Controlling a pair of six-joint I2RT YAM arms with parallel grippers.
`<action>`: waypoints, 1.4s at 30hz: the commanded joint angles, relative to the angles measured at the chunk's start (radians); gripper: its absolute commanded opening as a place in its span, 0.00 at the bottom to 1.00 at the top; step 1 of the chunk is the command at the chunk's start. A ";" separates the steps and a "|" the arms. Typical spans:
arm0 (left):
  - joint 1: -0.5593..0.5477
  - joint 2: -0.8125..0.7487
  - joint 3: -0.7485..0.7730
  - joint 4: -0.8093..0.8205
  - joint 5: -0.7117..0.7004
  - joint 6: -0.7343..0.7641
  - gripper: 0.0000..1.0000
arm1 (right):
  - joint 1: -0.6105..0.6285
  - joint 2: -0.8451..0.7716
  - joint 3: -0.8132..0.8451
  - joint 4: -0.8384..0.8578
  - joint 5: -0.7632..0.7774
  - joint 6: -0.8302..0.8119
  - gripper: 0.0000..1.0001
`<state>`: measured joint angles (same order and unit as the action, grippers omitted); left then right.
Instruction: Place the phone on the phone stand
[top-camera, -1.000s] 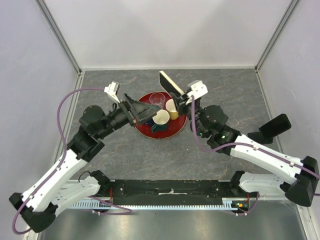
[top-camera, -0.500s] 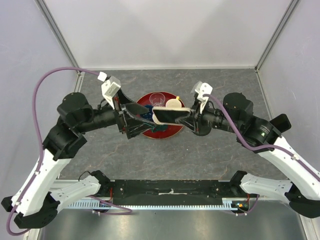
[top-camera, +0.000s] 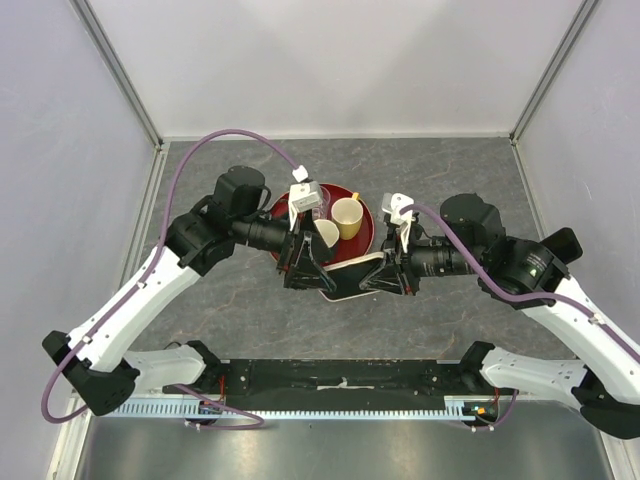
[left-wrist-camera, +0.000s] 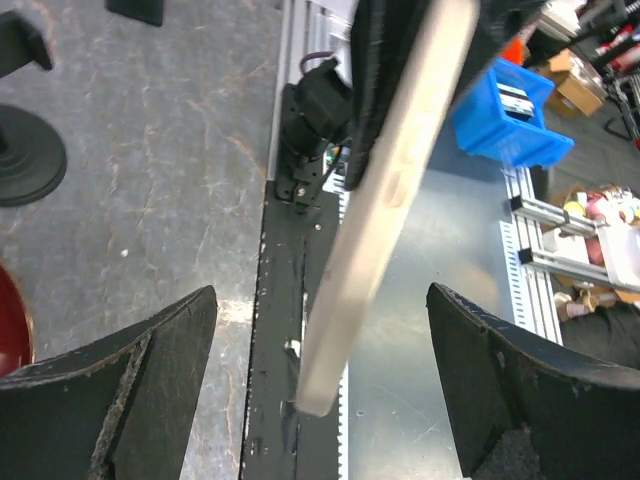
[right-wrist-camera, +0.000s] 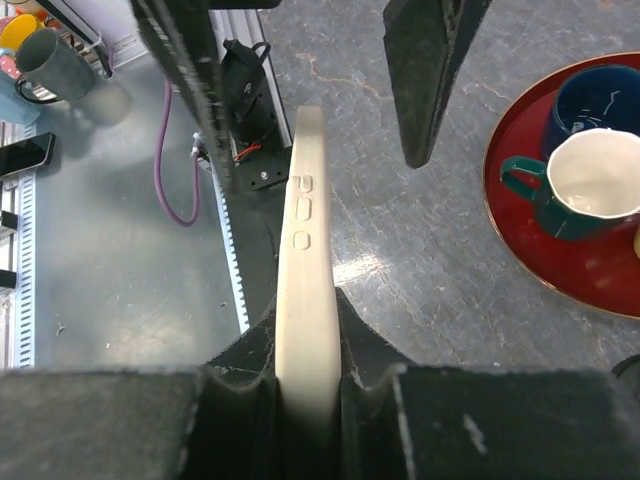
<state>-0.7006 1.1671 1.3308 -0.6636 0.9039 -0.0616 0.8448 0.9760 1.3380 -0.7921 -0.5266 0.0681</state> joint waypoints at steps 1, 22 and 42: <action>-0.043 -0.026 0.022 0.042 0.132 0.060 0.91 | -0.001 -0.002 0.041 0.083 -0.061 0.018 0.00; -0.092 -0.165 -0.126 0.332 0.013 -0.088 0.02 | -0.003 -0.215 -0.296 0.632 0.163 0.356 0.77; -0.091 -0.138 -0.173 0.549 0.059 -0.221 0.02 | -0.001 -0.246 -0.379 0.834 0.126 0.441 0.00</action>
<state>-0.7910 1.0222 1.1503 -0.2352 0.9352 -0.2478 0.8452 0.7143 0.9386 -0.0181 -0.4210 0.4938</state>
